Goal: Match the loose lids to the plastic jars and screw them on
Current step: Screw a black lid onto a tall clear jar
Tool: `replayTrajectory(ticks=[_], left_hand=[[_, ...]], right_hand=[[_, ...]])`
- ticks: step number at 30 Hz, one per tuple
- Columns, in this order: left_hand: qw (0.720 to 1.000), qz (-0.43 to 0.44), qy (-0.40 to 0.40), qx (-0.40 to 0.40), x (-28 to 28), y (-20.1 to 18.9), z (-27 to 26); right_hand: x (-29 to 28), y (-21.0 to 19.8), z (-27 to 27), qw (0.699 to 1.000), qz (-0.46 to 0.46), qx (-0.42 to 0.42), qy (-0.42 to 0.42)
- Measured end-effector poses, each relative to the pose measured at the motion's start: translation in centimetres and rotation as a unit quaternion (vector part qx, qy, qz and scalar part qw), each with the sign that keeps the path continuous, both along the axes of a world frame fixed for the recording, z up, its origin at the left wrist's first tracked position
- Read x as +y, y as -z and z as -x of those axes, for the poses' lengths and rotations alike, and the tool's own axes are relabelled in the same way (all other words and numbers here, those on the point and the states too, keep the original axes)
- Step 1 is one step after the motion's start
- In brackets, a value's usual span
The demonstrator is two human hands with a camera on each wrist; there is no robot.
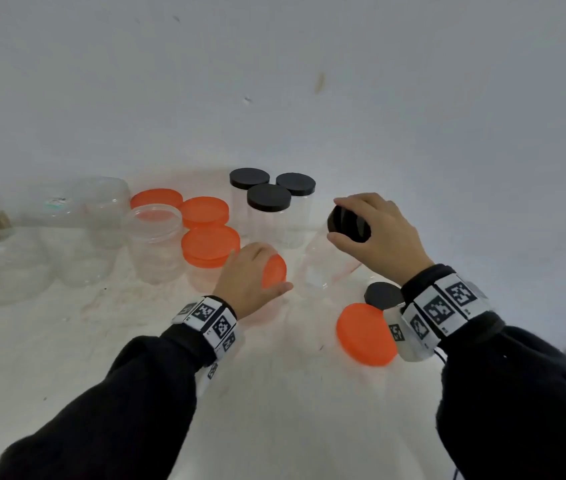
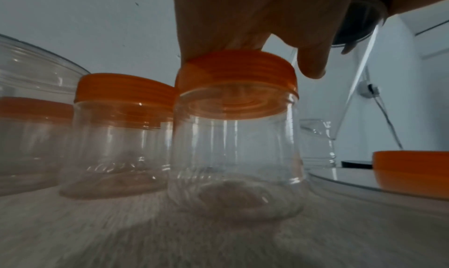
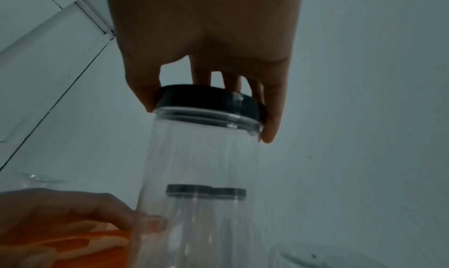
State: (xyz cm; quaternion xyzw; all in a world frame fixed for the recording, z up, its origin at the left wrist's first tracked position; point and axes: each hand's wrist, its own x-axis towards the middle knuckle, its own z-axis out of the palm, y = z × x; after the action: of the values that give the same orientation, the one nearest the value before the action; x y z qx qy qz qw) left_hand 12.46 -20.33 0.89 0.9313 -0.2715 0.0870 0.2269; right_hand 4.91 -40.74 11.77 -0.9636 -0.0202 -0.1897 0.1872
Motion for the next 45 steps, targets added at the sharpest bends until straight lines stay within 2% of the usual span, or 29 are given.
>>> replayTrajectory(ticks=[4, 17, 20, 25, 34, 40, 45], left_hand=[[0.998, -0.051, -0.025, -0.006, -0.3, 0.2, 0.0], [0.997, -0.049, -0.051, -0.029, -0.6, 0.4, 0.8], [0.997, -0.043, -0.056, -0.03, -0.5, 0.5, 0.8], [0.997, -0.038, -0.06, -0.038, -0.6, 0.6, 0.8], [0.996, -0.042, -0.067, -0.037, -0.7, 0.7, 0.7], [0.996, -0.044, -0.068, -0.038, -0.7, 0.6, 0.9], [0.996, -0.047, -0.065, -0.036, -0.7, 0.4, 0.9]], right_hand=[[-1.2, 1.3, -3.1, 1.0, -0.013, 0.005, -0.027], [-1.2, 3.9, -10.6, 0.995, 0.002, 0.011, -0.097], [-1.1, 4.1, -11.6, 0.995, 0.013, 0.011, -0.101], [-1.1, 4.5, -12.5, 0.989, 0.082, 0.021, -0.119], [-1.2, 5.1, -13.4, 0.988, 0.1, -0.003, -0.119], [-1.6, 4.5, -13.3, 0.988, 0.048, 0.032, -0.145], [-3.7, 2.7, -11.7, 0.99, -0.019, -0.001, -0.142]])
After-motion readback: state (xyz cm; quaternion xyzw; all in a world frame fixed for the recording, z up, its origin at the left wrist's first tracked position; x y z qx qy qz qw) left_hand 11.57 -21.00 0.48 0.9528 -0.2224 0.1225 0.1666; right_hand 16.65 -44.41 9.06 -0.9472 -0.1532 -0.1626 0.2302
